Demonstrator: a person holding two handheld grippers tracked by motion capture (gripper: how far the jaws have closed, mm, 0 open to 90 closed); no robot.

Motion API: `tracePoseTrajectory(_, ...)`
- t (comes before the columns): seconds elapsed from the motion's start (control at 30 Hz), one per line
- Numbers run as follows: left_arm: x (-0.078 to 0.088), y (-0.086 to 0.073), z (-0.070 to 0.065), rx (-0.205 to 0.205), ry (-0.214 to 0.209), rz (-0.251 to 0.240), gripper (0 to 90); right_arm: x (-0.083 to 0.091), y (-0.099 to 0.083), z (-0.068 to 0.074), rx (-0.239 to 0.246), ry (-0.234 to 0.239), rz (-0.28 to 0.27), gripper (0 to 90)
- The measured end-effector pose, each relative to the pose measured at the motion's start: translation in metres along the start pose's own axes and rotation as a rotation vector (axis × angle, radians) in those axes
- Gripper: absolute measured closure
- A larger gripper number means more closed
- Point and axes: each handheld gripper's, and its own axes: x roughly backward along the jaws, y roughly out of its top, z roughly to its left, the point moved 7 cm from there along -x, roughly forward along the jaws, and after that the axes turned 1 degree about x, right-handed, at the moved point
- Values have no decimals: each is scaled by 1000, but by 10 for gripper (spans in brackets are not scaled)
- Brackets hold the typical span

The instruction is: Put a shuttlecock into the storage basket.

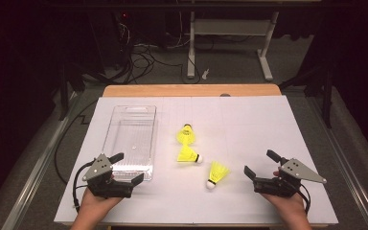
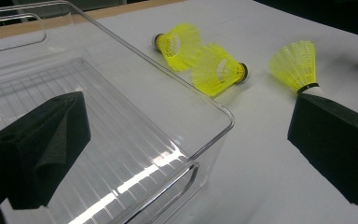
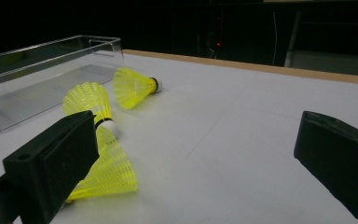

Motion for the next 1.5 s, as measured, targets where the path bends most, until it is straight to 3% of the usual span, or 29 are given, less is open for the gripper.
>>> tracePoseTrajectory(1.5,4,1,6,14,14,-7,4,-3,-7,1,-6,8,22,5)
